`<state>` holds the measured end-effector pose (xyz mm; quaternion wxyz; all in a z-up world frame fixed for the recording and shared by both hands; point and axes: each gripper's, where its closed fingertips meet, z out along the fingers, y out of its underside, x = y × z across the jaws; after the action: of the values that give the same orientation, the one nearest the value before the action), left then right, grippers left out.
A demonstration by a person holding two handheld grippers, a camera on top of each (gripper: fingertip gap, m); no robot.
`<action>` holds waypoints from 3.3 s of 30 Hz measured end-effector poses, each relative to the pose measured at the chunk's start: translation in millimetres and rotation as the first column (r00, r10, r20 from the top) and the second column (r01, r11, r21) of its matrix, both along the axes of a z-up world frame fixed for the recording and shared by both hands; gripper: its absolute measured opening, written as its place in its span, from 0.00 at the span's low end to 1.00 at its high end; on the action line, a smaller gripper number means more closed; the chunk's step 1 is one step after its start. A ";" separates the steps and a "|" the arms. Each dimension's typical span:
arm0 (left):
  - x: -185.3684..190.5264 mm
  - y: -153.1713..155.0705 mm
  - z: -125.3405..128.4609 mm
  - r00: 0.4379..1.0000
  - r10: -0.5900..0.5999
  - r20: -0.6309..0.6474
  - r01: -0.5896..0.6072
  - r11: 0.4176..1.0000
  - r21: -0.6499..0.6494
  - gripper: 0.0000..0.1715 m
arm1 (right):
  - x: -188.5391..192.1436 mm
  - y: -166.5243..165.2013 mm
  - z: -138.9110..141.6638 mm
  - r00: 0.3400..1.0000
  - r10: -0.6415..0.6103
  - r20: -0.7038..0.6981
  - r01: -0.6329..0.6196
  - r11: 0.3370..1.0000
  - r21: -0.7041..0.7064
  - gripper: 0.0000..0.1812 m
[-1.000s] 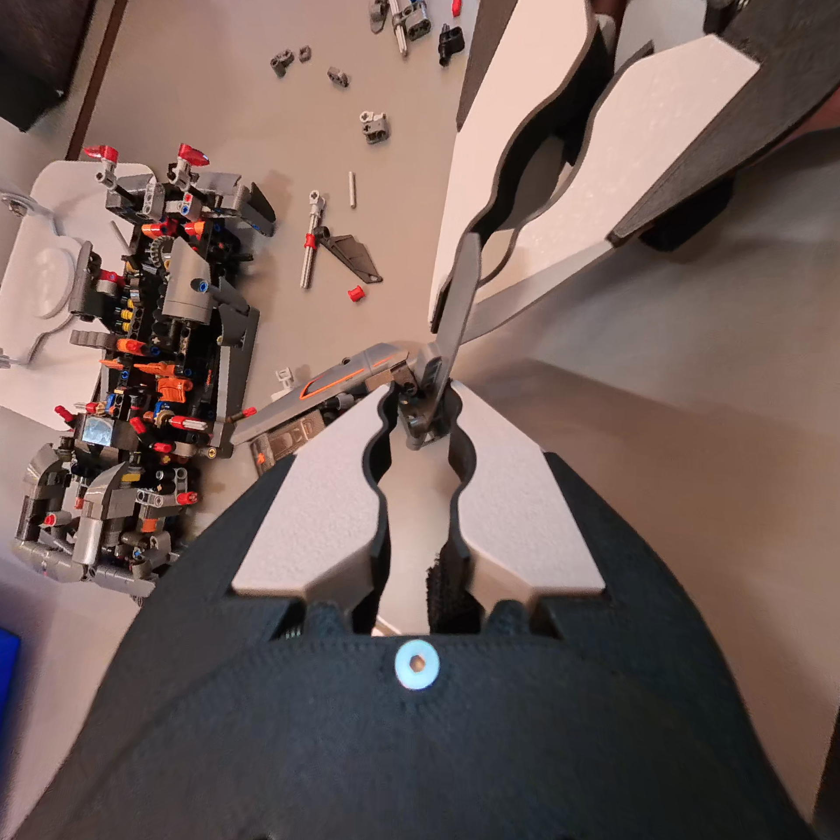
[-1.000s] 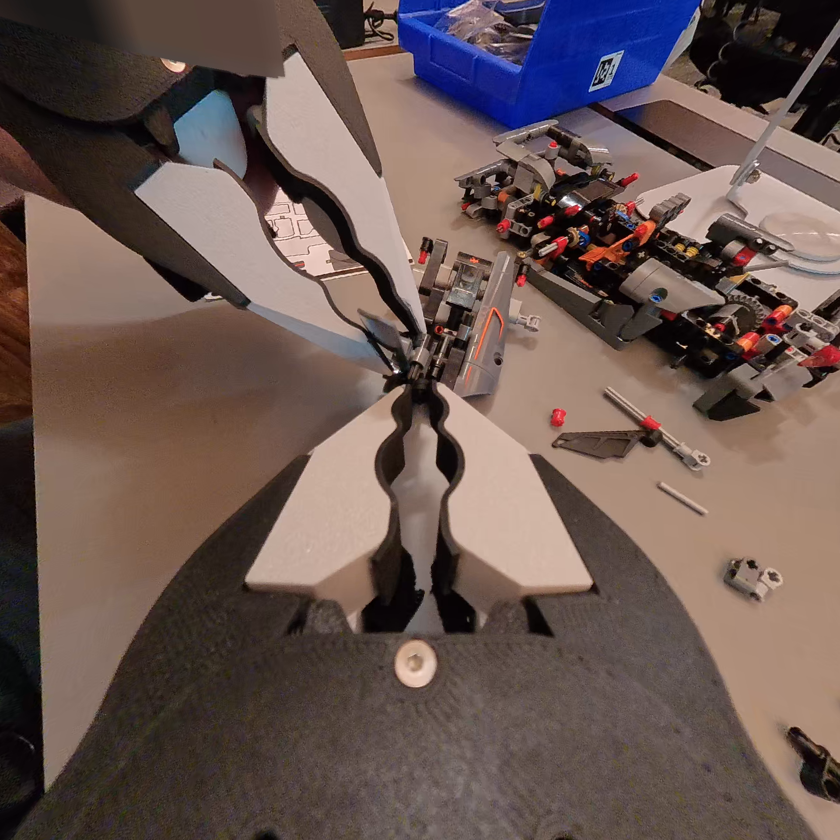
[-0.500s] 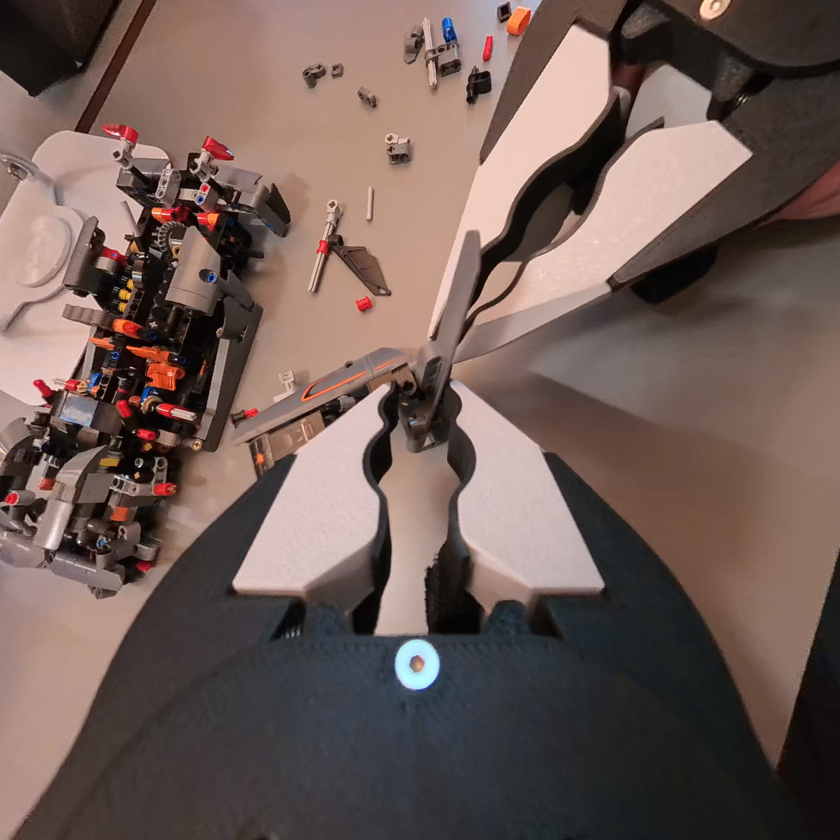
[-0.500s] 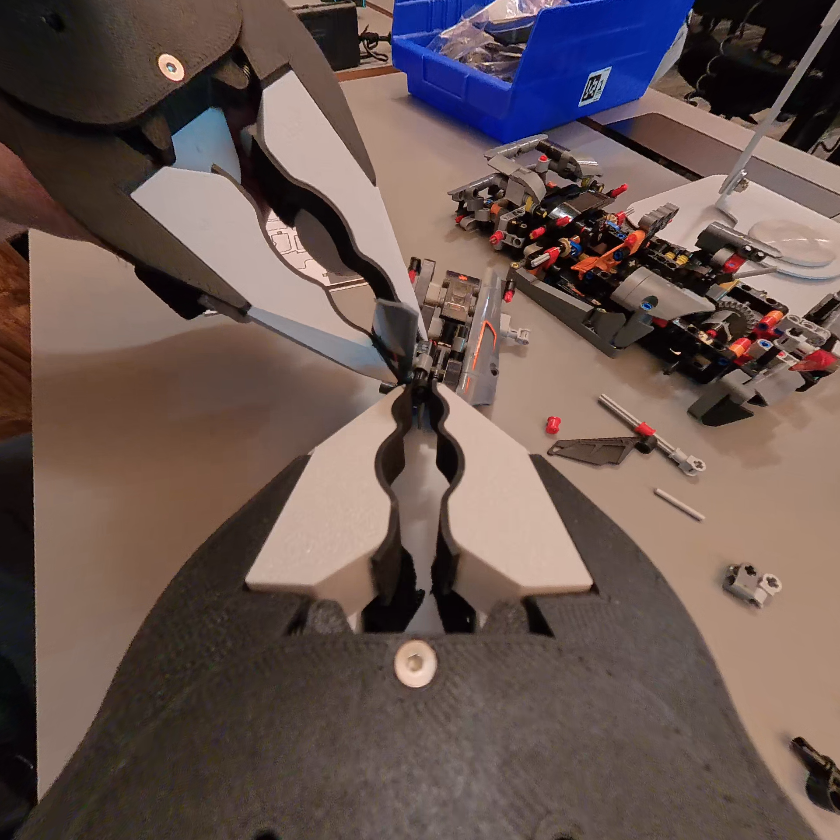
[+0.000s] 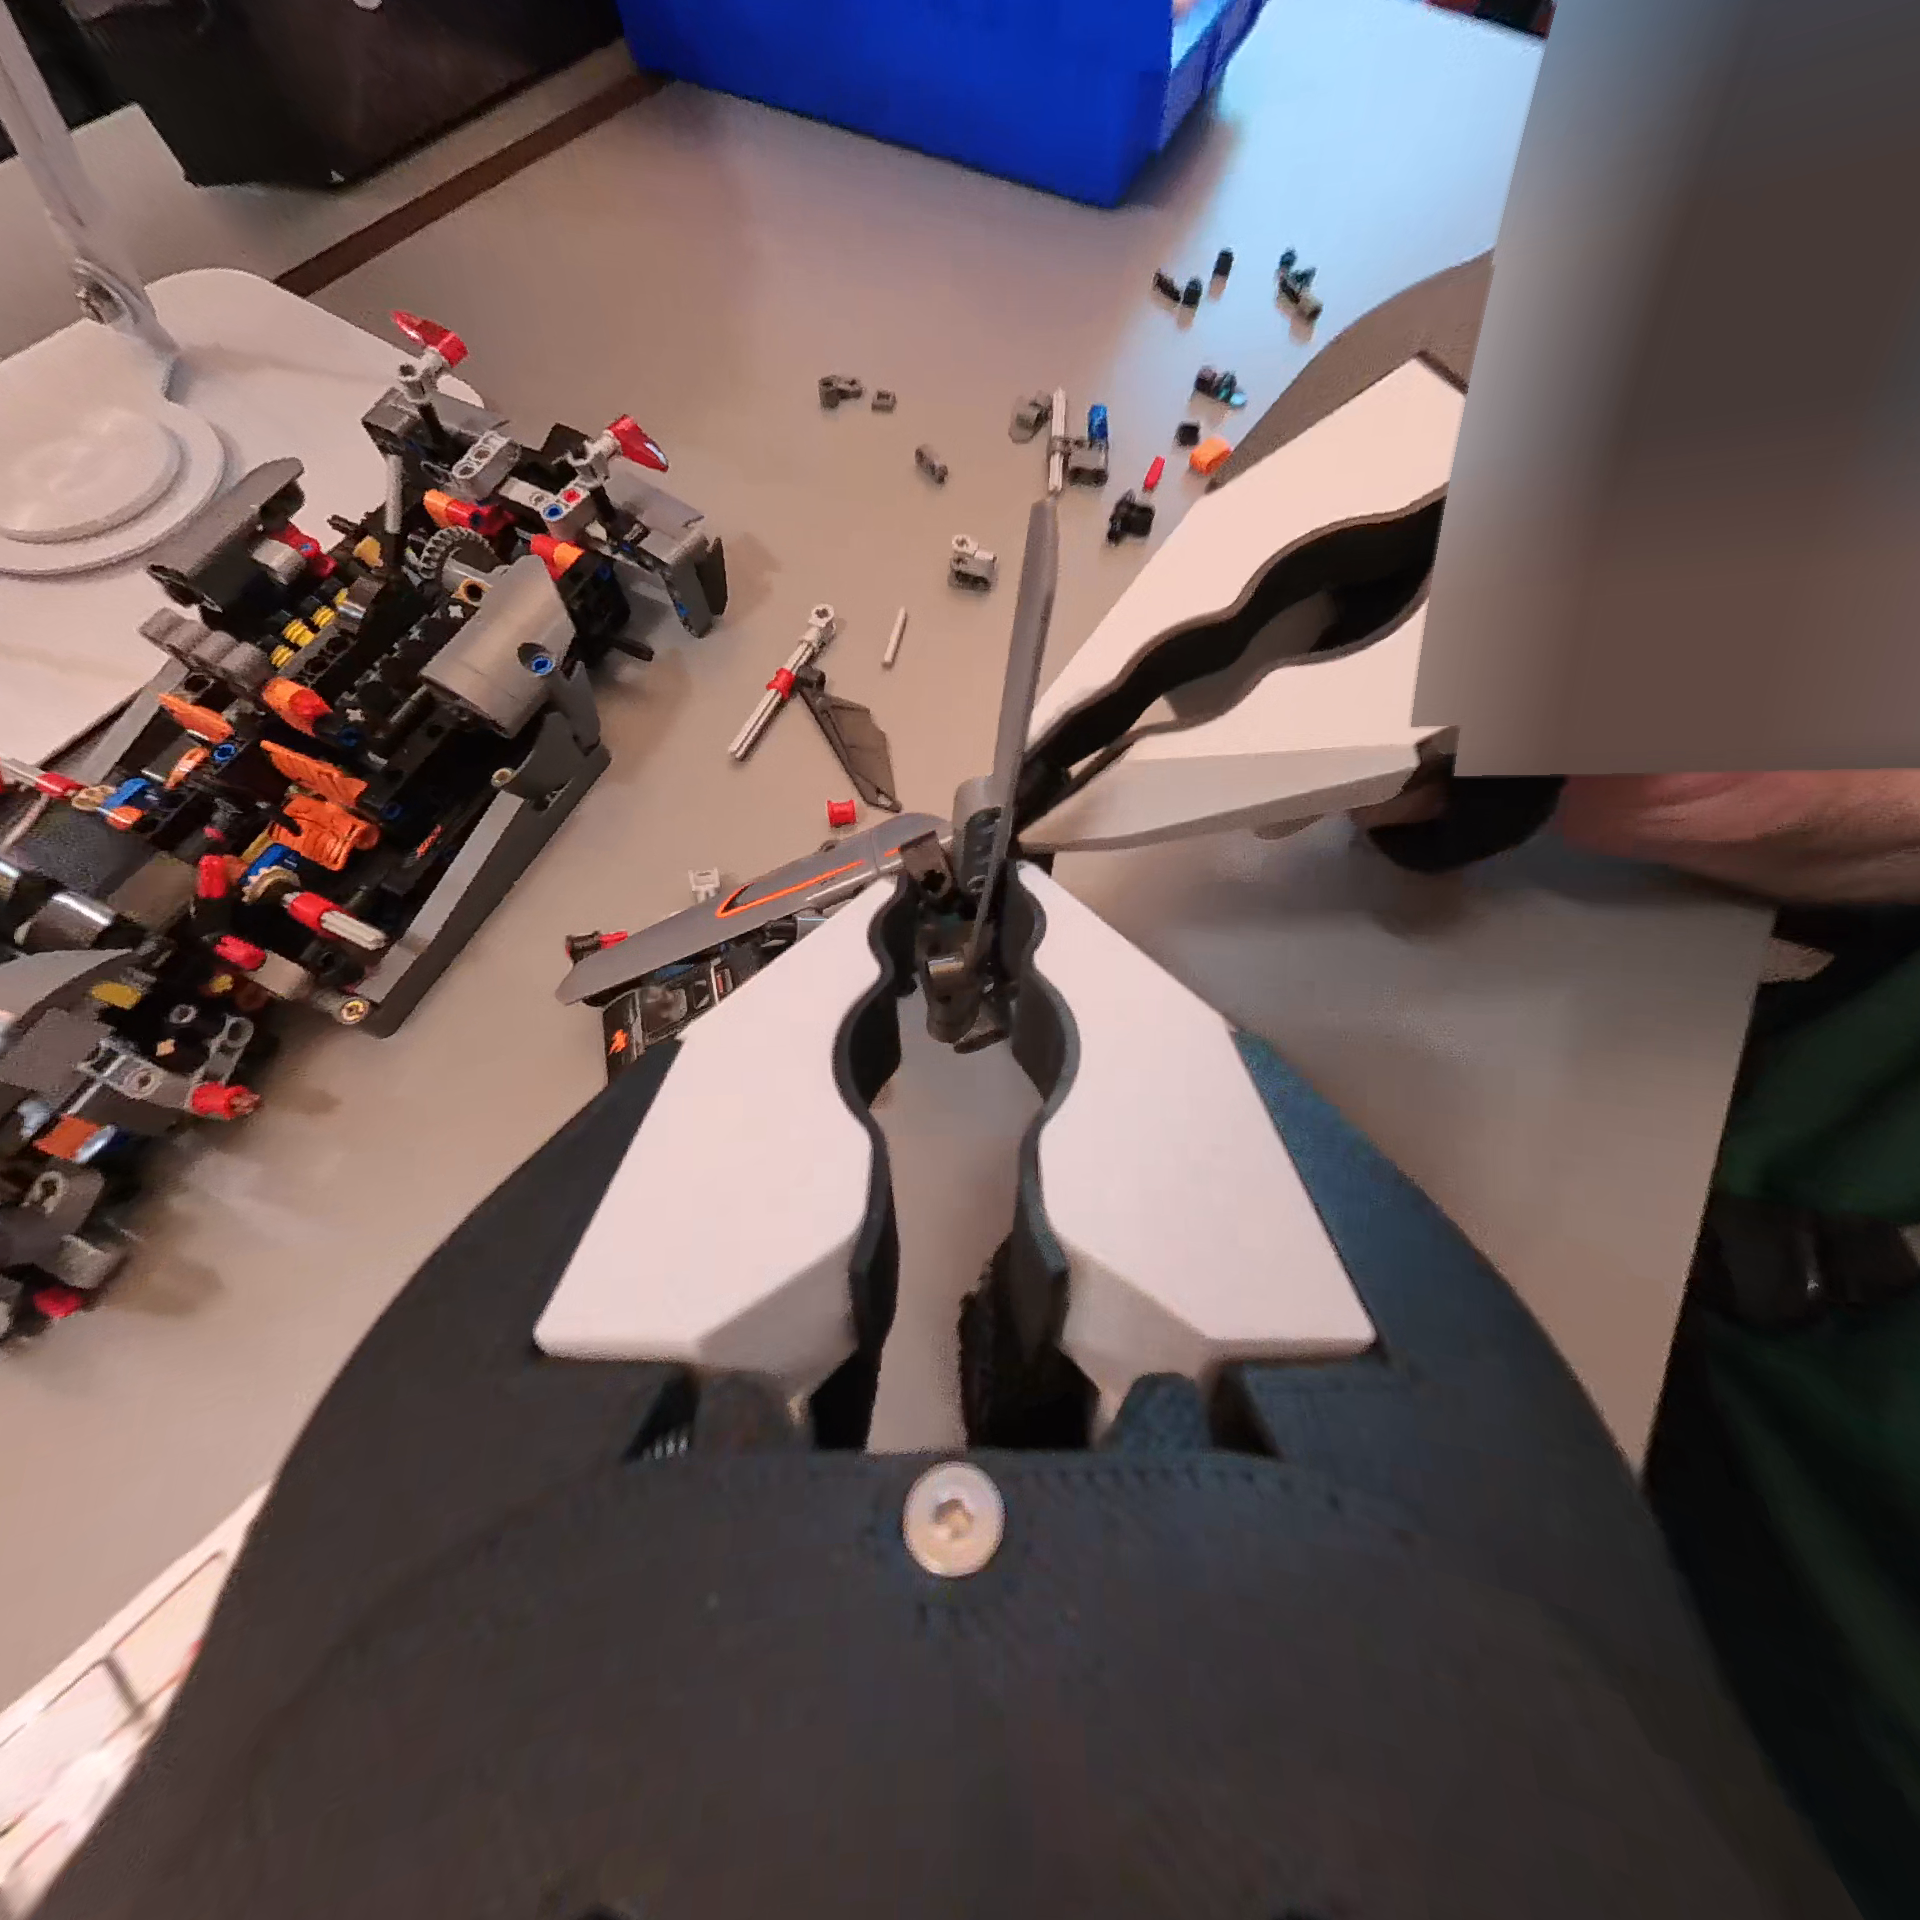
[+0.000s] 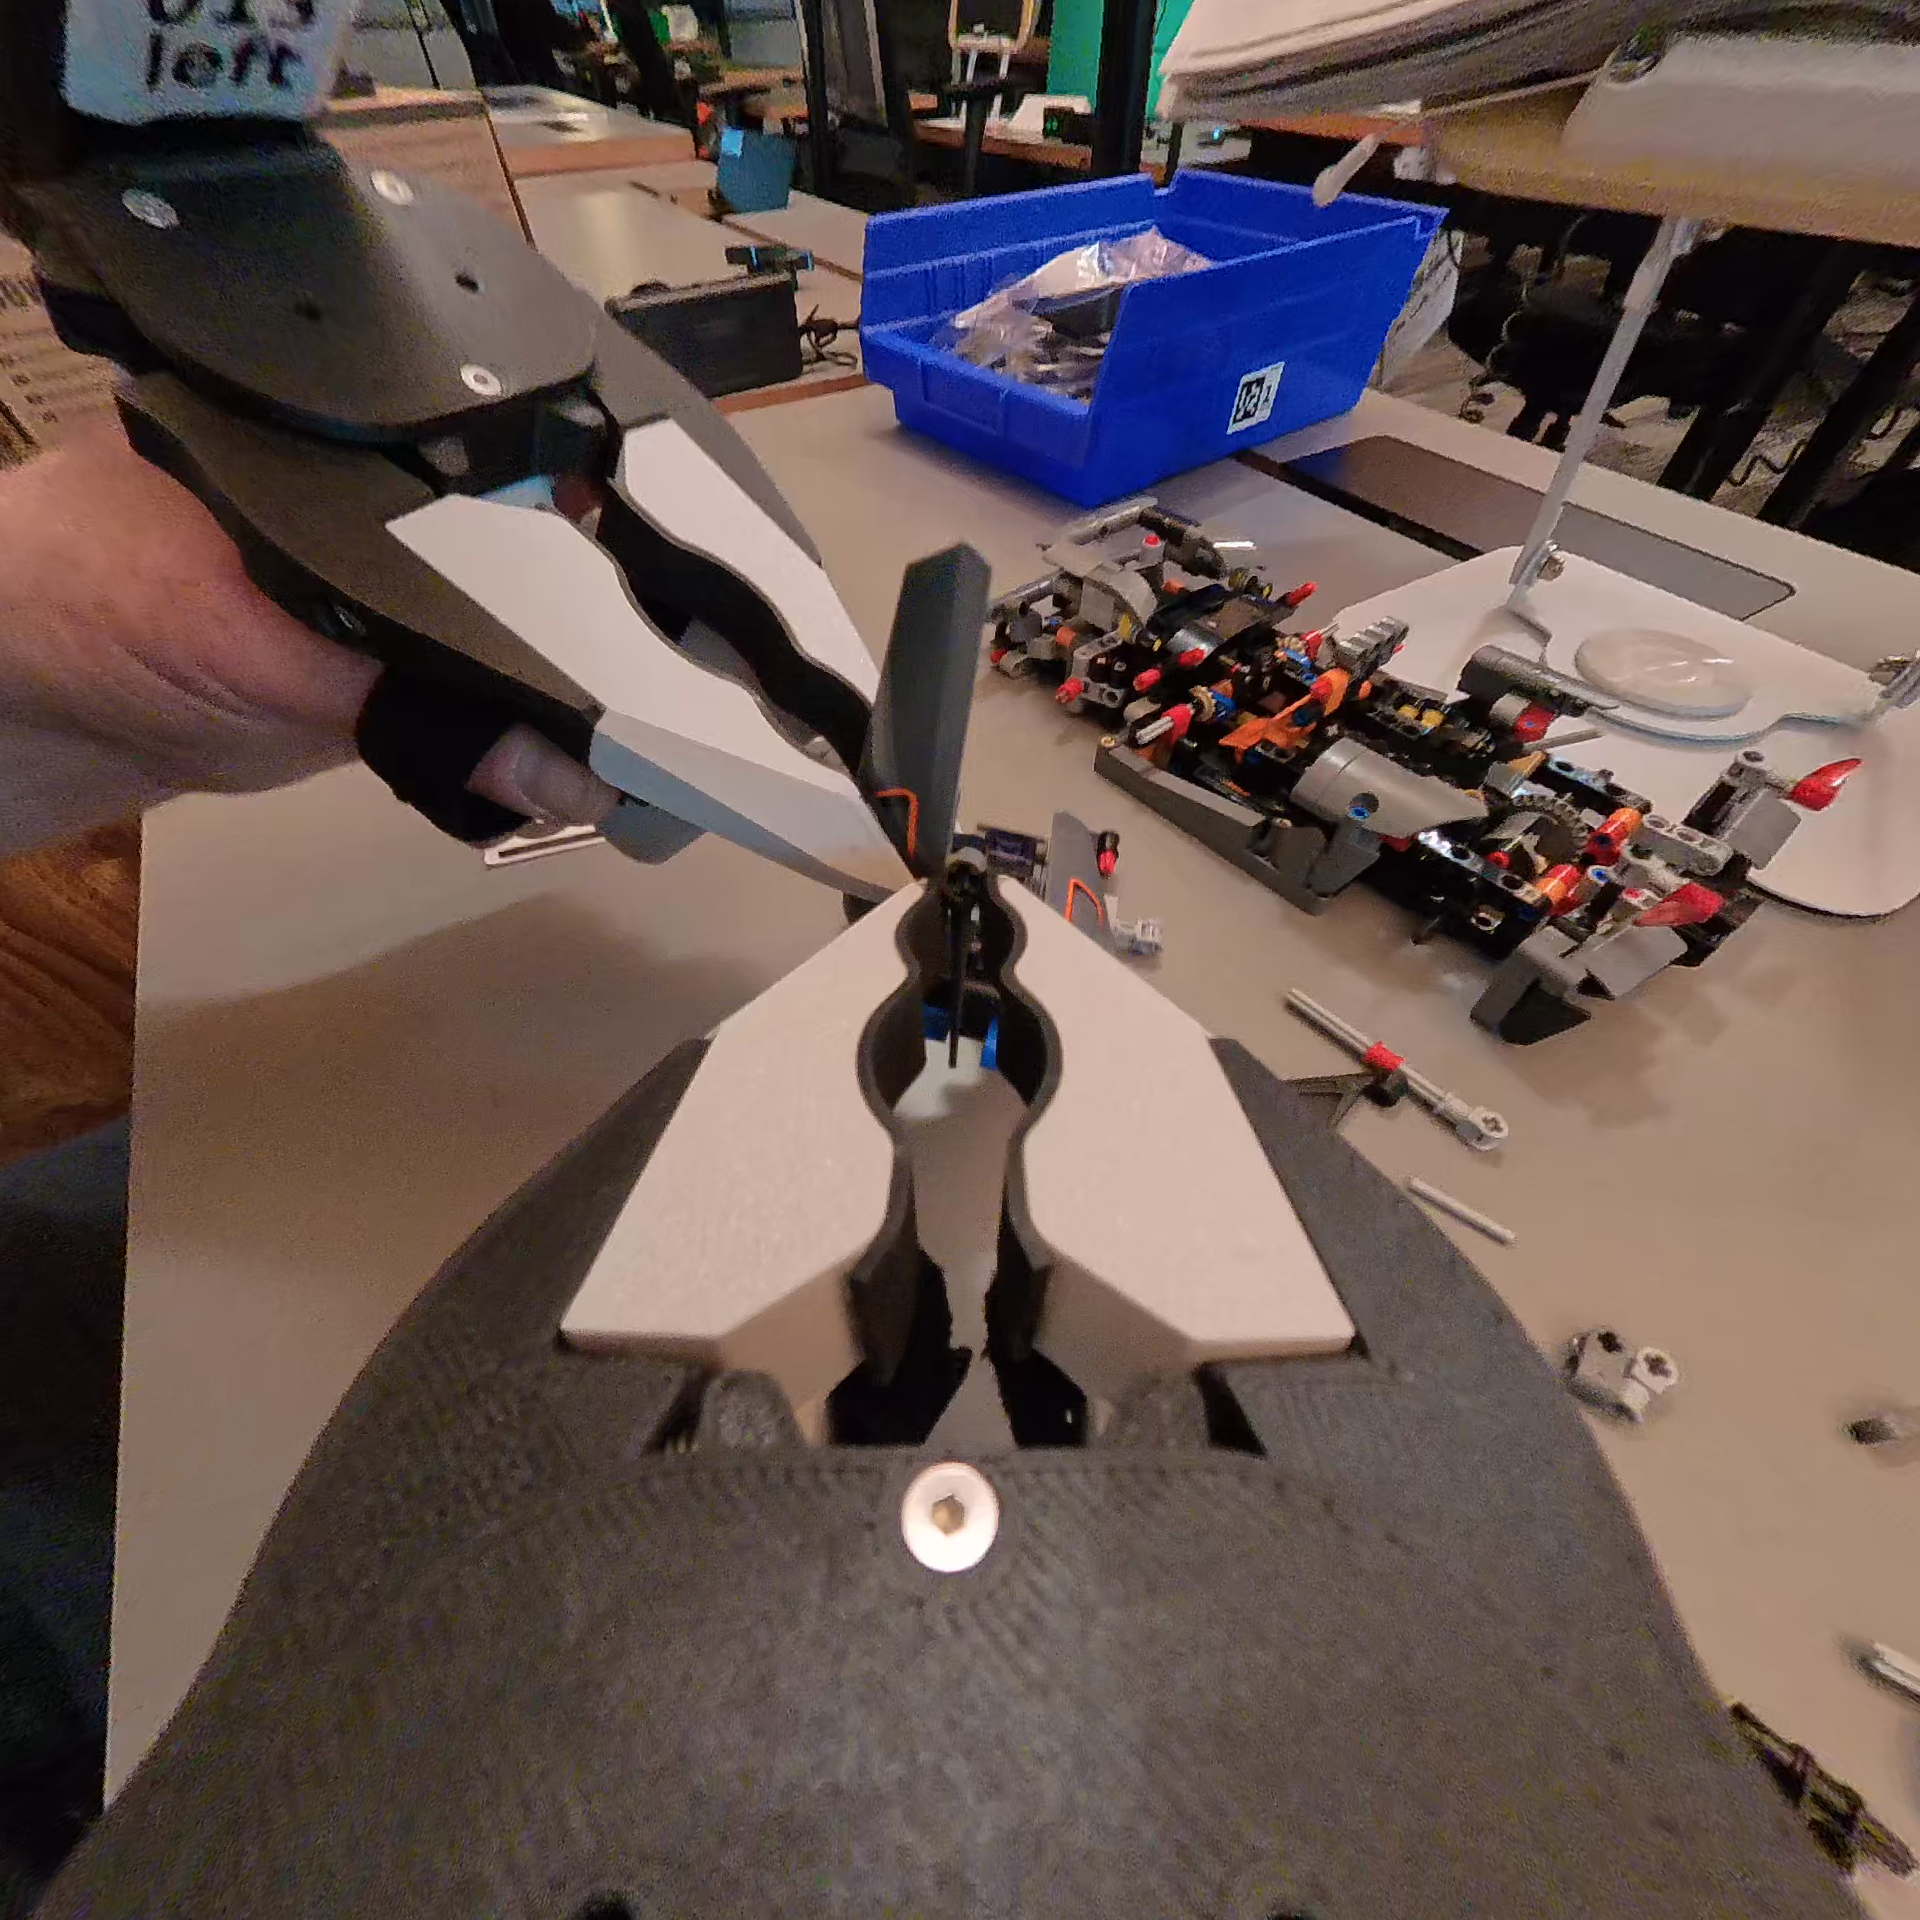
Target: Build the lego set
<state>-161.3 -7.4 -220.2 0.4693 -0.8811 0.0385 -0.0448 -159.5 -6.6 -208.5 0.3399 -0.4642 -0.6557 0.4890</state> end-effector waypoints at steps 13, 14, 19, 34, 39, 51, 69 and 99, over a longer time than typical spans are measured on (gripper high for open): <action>-2.6 6.4 18.1 0.974 0.055 0.220 -0.085 0.988 0.130 0.07 | 8.1 32.3 47.6 0.994 -0.017 -0.108 -0.023 0.931 -0.365 0.02; -2.5 6.8 19.0 0.973 0.057 0.226 -0.089 0.987 0.136 0.07 | 8.3 38.7 49.6 0.994 -0.024 -0.110 -0.023 0.912 -0.409 0.02; -1.3 11.9 23.4 0.957 0.072 0.279 -0.121 0.979 0.162 0.07 | 7.4 43.9 54.7 0.984 -0.026 -0.176 -0.059 0.886 -0.460 0.02; 3.6 23.8 43.4 0.841 0.063 0.537 -0.242 0.932 0.271 0.07 | 3.3 25.9 59.9 0.945 -0.003 -0.328 -0.081 0.967 -0.242 0.02; 3.3 24.2 44.2 0.831 0.064 0.552 -0.254 0.927 0.276 0.07 | 4.5 24.2 55.4 0.949 0.000 -0.314 -0.070 0.975 -0.211 0.02; 3.4 26.3 48.0 0.827 0.071 0.558 -0.281 0.911 0.301 0.07 | 7.4 30.0 67.7 0.934 -0.041 -0.354 -0.053 0.966 -0.254 0.02; 7.0 38.7 54.5 0.775 0.059 0.629 -0.339 0.879 0.335 0.08 | 5.6 40.3 50.3 0.950 -0.058 -0.307 -0.106 0.864 -0.492 0.02; 16.7 34.1 40.4 0.770 0.089 0.632 -0.411 0.826 0.385 0.07 | 23.7 43.8 39.4 0.981 -0.034 -0.189 -0.040 0.926 -0.376 0.02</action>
<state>-144.6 26.6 -179.7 0.6716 -0.6660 -0.2207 -0.2381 -135.8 37.2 -169.1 0.3050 -0.4705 -0.5142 0.6490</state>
